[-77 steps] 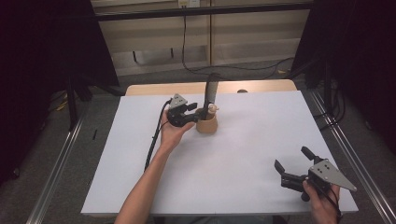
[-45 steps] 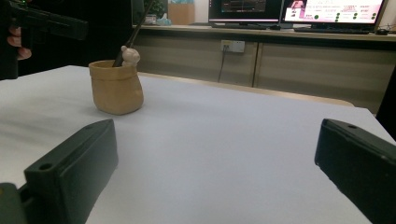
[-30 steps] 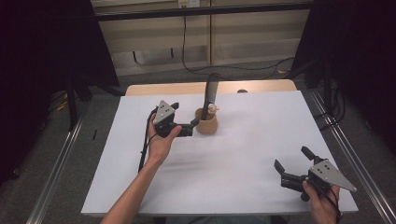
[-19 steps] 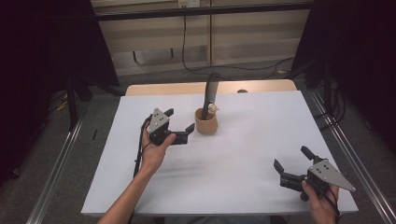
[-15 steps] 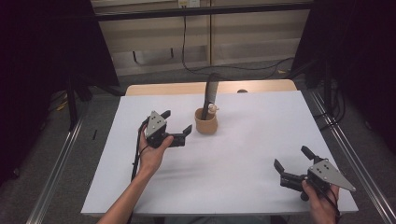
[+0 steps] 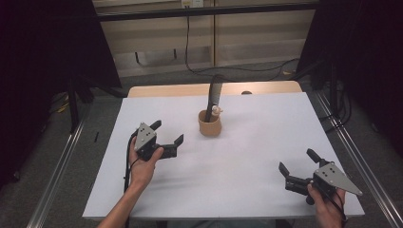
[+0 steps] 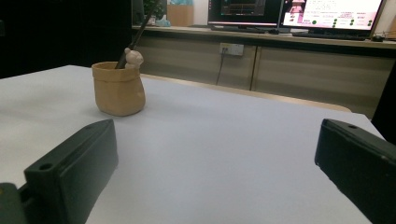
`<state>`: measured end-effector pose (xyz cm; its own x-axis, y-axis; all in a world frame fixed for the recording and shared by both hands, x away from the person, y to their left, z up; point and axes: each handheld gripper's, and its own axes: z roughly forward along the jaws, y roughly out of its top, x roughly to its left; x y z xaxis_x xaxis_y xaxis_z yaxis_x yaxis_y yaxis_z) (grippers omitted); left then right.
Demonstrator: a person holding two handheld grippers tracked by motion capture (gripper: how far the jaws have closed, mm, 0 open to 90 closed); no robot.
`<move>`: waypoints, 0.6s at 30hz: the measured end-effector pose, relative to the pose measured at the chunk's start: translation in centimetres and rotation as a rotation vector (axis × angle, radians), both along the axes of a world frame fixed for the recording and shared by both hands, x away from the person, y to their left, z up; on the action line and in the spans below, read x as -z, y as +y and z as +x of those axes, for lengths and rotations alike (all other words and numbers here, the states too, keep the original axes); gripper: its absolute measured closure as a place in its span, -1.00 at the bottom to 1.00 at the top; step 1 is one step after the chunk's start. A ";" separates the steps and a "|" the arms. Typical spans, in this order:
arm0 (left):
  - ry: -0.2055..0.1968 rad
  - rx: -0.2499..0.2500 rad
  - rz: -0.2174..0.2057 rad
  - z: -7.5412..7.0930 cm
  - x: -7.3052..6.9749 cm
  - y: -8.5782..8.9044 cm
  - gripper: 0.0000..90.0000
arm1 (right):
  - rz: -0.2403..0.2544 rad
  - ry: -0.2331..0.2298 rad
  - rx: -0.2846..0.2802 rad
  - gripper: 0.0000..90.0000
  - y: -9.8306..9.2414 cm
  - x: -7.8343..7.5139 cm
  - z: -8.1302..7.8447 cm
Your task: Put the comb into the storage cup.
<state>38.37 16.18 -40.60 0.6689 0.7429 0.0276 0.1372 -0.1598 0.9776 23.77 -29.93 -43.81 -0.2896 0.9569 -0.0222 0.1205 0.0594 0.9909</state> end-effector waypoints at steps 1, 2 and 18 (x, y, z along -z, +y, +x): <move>-0.009 -0.009 -0.005 -0.2 0.0 0.2 -0.94 | 0.000 0.000 0.000 -1.00 0.0 0.0 0.0; -0.010 -0.012 -0.004 -0.4 0.1 0.4 -0.94 | 0.002 -0.001 0.001 -1.00 0.0 0.0 0.0; 0.013 -0.072 -0.067 -2.6 0.8 3.4 -0.95 | -0.003 0.000 0.003 -1.00 0.0 0.0 0.0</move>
<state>35.77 19.63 -41.41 0.6133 0.7892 -0.0322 0.1584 -0.0830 0.9839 23.75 -29.90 -43.79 -0.2863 0.9578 -0.0248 0.1205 0.0616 0.9908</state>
